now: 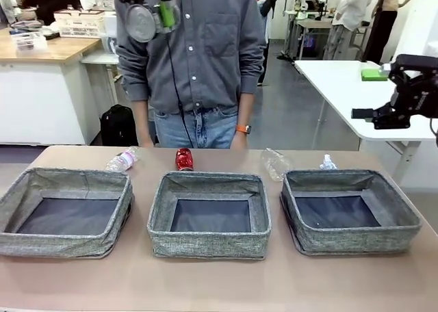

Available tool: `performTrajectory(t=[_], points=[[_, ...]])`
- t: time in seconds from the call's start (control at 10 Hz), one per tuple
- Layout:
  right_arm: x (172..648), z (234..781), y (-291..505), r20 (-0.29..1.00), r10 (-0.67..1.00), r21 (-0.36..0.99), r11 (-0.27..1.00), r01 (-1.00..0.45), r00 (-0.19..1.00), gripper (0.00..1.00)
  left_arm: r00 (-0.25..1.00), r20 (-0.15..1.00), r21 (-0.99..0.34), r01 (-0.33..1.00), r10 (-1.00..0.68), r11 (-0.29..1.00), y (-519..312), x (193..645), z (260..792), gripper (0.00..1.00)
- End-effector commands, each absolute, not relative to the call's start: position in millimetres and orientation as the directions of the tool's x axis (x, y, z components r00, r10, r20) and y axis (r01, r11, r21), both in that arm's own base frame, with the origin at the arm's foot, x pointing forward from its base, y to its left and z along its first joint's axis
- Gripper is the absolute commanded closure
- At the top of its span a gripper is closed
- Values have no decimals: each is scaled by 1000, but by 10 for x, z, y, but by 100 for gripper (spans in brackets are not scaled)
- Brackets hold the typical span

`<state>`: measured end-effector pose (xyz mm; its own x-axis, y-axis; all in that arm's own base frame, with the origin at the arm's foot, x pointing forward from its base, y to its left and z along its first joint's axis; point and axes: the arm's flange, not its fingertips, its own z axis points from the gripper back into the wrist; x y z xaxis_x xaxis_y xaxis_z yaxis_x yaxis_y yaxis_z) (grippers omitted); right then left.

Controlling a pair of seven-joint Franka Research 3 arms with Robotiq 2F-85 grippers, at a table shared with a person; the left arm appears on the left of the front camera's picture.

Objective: Sort the waste into the appropriate baskets.
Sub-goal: Pick up the waste item pointed out by the person.

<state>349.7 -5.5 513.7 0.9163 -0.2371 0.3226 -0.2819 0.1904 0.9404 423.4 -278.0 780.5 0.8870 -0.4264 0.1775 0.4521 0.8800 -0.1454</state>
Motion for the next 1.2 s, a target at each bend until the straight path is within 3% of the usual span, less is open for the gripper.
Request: performTrajectory(t=[0.0,0.4,1.1], points=[[3518,5183,-33,313,-249,946,169,-277,916,0,896,165,-132,434,-411,891,-2965,4385,8061,55],[3518,5183,-33,313,-249,946,169,-277,916,0,891,126,-175,453,-437,874,-2955,4373,8076,55],[3518,5183,-33,313,-249,946,169,-277,916,0,887,161,-162,457,-434,874,-2931,4339,7923,55]])
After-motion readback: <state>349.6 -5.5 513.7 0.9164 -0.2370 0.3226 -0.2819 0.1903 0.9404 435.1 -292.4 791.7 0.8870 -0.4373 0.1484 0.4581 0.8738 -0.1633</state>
